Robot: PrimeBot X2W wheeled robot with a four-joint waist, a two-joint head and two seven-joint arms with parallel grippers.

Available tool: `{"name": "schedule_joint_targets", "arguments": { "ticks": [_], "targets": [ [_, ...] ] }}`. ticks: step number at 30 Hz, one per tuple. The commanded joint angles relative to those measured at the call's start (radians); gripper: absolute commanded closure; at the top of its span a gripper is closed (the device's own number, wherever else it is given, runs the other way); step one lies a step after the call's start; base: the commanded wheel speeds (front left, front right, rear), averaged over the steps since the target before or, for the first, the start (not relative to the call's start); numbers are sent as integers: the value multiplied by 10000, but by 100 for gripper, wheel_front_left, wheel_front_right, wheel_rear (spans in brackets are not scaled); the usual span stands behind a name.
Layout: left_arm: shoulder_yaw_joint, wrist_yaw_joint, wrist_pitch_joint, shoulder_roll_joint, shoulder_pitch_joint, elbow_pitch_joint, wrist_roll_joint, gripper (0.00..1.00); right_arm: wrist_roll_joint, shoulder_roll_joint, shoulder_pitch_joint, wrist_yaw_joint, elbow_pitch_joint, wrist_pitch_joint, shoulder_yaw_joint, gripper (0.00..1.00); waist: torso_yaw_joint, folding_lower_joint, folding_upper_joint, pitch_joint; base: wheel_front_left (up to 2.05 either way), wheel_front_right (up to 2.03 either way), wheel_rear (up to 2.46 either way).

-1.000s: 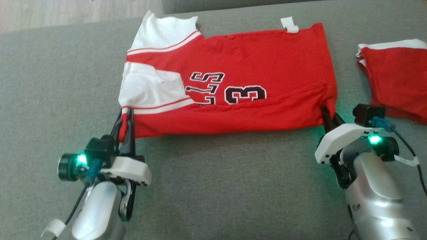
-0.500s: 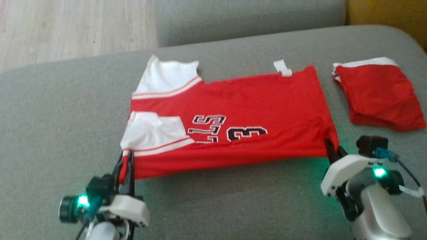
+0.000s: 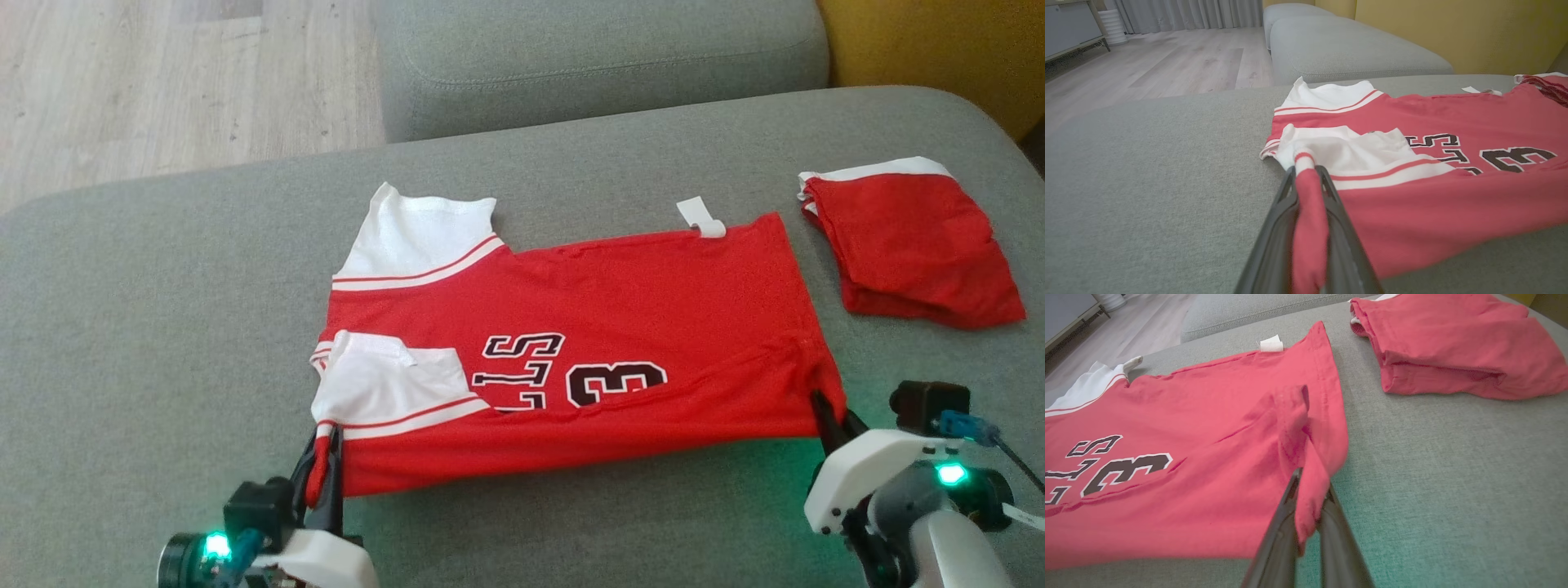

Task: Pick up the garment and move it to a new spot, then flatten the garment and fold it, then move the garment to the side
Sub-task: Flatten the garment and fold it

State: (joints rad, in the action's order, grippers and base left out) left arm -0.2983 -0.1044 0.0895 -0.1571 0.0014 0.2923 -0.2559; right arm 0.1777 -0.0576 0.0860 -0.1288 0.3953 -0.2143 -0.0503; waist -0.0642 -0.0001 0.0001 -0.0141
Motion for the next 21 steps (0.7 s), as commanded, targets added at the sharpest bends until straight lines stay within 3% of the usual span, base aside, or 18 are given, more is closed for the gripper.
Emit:
{"name": "schedule_joint_targets", "arguments": {
  "ticks": [1, 2, 3, 4, 5, 15, 21],
  "targets": [
    [267, -17, 118, -159, -378, -180, -48, 100, 30, -79, 181, -19, -471, -36, 99, 100, -2, 1, -1, -31, 0, 0, 0],
    [251, -25, 128, -152, -395, -126, -46, 100, -11, -66, 158, -19, -532, -21, 70, 52, -10, 1, -1, -49, 0, 0, 0],
    [237, -33, 137, -147, -414, -81, -44, 86, -42, -52, 141, -19, -590, 28, 15, 0, -20, 1, -1, -70, 0, 0, 0],
    [229, -44, 150, -144, -435, -49, -45, 55, -66, -37, 140, -19, -636, 62, -27, 0, -36, 1, -1, -102, 0, 0, 0],
    [224, -56, 164, -142, -456, -27, -45, 0, -84, -23, 161, -19, -691, 107, -51, 0, -54, 1, -1, -137, 0, 0, 0],
    [517, -106, 1026, -369, -1451, -509, 16, 0, -189, 57, 1164, -19, -1825, 1304, -577, 0, -340, 1, -1, -819, 0, 0, 0],
    [369, 350, 746, -907, -2965, -783, 347, 0, -228, 67, 1934, -19, -2241, 1445, -554, 0, -515, 1, -1, -1463, 0, 0, 0]
  ]
}}
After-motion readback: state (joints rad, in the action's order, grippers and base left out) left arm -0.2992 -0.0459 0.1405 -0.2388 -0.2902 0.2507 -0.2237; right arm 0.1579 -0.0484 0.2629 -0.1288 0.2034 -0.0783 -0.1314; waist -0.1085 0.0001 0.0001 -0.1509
